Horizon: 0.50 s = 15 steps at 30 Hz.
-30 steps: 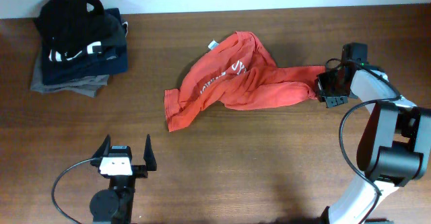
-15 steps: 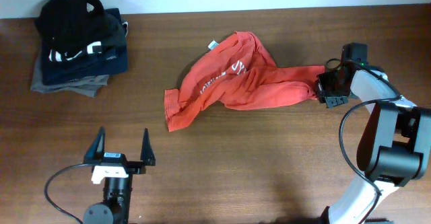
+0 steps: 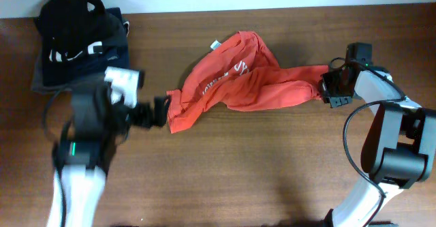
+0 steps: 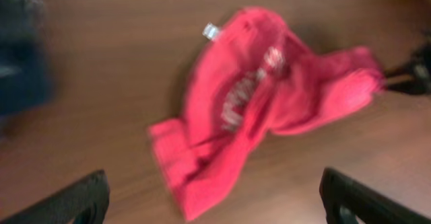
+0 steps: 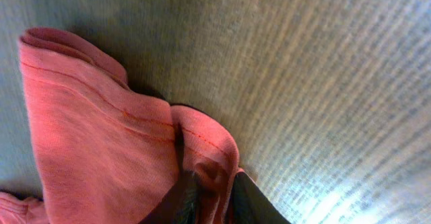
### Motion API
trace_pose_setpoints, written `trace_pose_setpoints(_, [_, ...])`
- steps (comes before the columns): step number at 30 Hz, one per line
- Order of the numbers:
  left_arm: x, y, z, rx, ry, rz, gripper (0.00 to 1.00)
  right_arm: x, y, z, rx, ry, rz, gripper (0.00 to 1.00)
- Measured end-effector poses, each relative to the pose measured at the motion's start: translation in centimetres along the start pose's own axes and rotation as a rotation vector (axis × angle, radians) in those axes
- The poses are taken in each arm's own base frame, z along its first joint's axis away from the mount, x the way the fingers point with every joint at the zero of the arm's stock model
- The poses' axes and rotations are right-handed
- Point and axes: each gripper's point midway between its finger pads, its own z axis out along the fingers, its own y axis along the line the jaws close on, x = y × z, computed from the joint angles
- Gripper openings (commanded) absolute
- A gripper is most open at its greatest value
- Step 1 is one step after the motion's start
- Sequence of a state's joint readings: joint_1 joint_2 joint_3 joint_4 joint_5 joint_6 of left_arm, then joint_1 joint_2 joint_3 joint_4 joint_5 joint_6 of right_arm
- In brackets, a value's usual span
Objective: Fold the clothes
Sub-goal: 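Reach the left gripper to the shirt's left end and grasp it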
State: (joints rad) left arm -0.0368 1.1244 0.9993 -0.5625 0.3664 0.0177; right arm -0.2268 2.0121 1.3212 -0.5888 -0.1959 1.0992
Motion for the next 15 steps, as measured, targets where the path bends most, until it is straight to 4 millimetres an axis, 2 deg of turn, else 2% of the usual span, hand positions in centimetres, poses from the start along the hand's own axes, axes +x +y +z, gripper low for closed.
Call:
trace_pose_setpoints(3, [-1.1,-0.5,4.1,0.124,0.096,-0.045,0.99,0.0,0.0,0.1,0.0,0.0,0.0,0.24])
trace_pose_setpoints(4, [-0.8,-0.4,6.1,0.166,0.142,-0.07,0.99,0.0,0.0,0.1,0.0,0.0,0.0,0.24])
trace_pose_setpoints(6, [0.4,0.1,8.5,0.192,0.208,-0.105,0.99,0.0,0.0,0.1,0.002,0.001,0.0,0.24])
trace_pose_setpoints(8, [2.4,0.8,11.3,0.213,0.293,-0.154,0.99,0.0,-0.1,0.1,0.002,0.001,0.001,0.24])
trace_pose_setpoints(12, [6.3,2.3,13.9,0.163,0.422,-0.27,0.99,0.0,-0.1,0.1,0.003,0.001,-0.007,0.24])
trace_pose_setpoints(15, [8.5,4.1,14.3,0.039,0.499,-0.366,0.99,0.0,-0.1,0.1,0.002,0.001,-0.011,0.24])
